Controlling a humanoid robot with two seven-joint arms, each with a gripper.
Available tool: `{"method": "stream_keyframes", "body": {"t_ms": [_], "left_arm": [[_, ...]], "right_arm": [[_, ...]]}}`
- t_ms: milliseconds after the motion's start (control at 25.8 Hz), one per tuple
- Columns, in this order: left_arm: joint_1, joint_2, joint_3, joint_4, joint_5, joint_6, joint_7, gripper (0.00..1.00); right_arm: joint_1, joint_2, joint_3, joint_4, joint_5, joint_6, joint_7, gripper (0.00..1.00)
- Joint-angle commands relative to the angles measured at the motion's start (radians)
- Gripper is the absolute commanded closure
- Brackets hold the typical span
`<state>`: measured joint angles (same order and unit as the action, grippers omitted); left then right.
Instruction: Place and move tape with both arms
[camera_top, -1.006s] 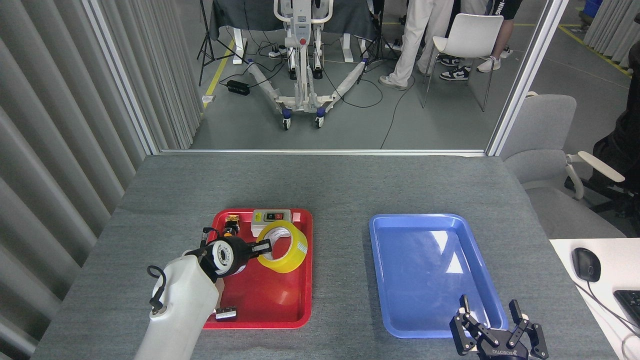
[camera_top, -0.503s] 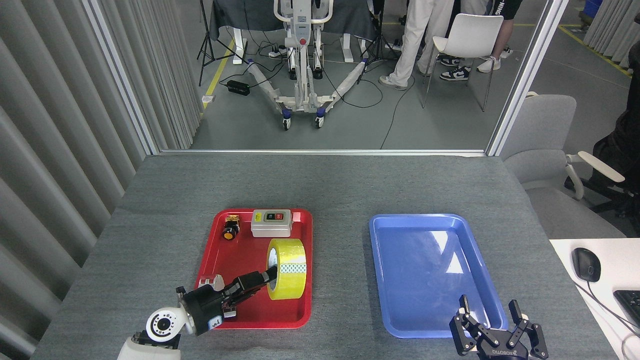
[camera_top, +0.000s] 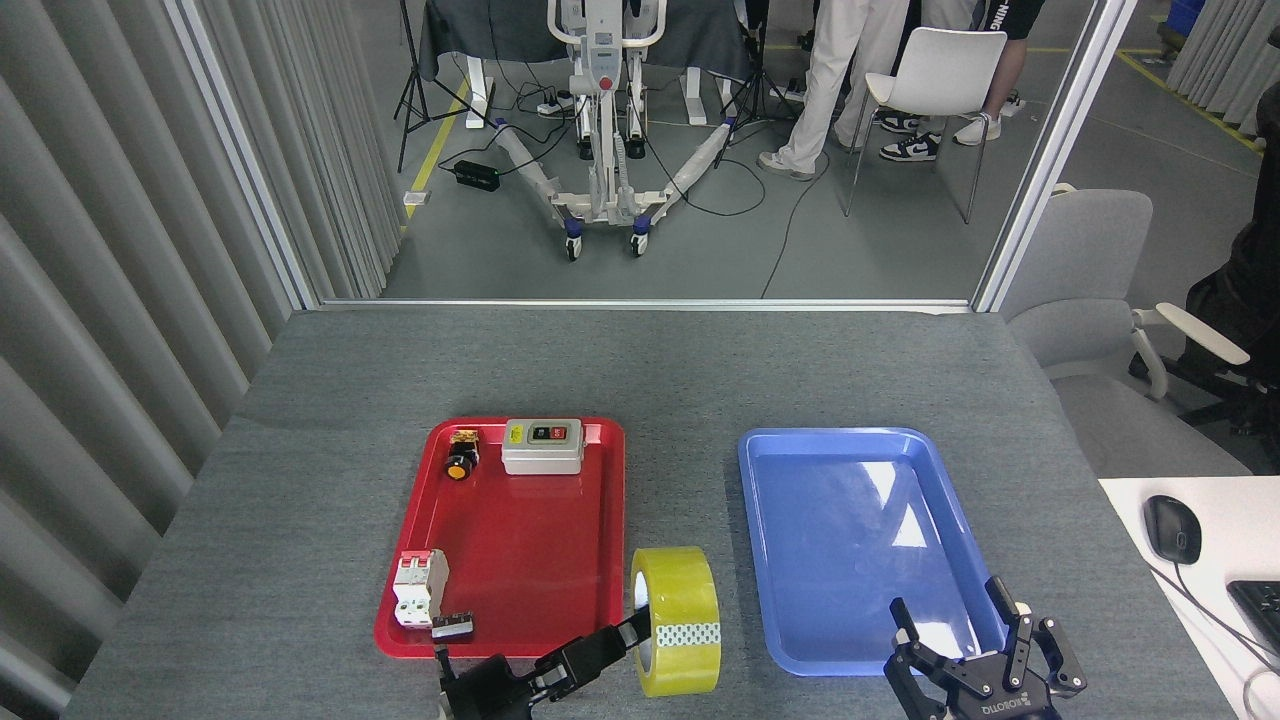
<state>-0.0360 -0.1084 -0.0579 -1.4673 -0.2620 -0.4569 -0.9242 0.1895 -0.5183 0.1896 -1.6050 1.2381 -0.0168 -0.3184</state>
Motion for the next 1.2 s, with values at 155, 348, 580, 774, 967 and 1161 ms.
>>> {"method": "stream_keyframes", "body": {"t_ms": [155, 348, 580, 774, 967, 1161], "left_arm": [[0.013, -0.007, -0.049, -0.024, -0.022, 0.004, 0.048, 0.92], [0.021, -0.005, -0.049, -0.024, -0.023, 0.004, 0.048, 0.92], [0.021, -0.005, -0.048, -0.024, -0.023, 0.004, 0.048, 0.92], [0.021, -0.007, -0.049, -0.024, -0.025, 0.007, 0.05, 0.92], [0.019, -0.007, -0.048, -0.027, -0.025, 0.007, 0.05, 0.92], [0.018, -0.007, -0.048, -0.027, -0.025, 0.009, 0.05, 0.92]], "right_arm": [[-0.007, -0.298, 0.228, -0.058, -0.106, -0.173, -0.151, 0.0], [-0.008, -0.382, 0.304, -0.11, -0.106, -0.295, -0.173, 0.0], [-0.054, -0.476, 0.415, -0.188, -0.095, -0.287, -0.171, 0.01], [-0.116, -0.467, 0.456, -0.188, -0.034, -0.289, -0.176, 0.01], [-0.179, -0.414, 0.444, -0.182, -0.035, -0.305, -0.199, 0.01], [-0.182, -0.321, 0.366, -0.17, -0.04, -0.474, -0.105, 0.01]]}}
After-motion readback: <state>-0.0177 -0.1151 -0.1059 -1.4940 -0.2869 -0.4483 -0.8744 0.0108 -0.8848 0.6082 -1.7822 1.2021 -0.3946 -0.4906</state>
